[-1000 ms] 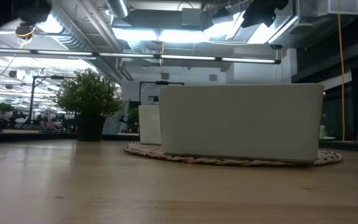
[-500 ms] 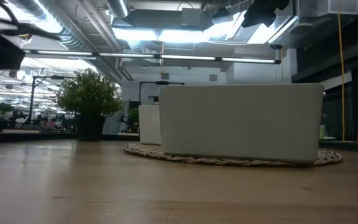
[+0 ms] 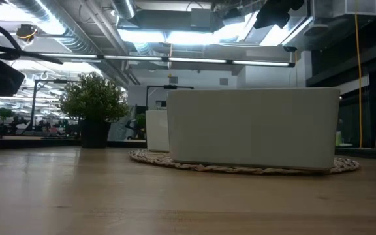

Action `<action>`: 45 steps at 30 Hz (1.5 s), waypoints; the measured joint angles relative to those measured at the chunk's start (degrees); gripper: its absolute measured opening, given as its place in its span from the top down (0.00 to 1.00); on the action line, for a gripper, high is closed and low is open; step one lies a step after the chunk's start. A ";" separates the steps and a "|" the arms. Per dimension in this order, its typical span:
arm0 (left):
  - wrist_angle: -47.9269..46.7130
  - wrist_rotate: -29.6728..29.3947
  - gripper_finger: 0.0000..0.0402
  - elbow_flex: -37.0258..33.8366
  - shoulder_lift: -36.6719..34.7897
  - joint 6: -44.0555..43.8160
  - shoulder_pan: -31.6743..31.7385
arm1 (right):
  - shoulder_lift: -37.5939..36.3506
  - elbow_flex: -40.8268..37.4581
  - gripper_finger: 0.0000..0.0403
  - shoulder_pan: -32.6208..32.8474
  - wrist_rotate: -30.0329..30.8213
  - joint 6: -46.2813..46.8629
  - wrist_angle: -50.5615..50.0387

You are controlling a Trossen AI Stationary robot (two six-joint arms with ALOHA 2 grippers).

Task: Pick and place Granola Bars by type
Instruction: Put the blue granola bar into the white bin

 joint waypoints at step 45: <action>4.90 -0.90 0.96 53.08 -9.08 93.17 55.92 | 0.00 -0.02 0.60 -0.02 -1.37 0.82 -0.07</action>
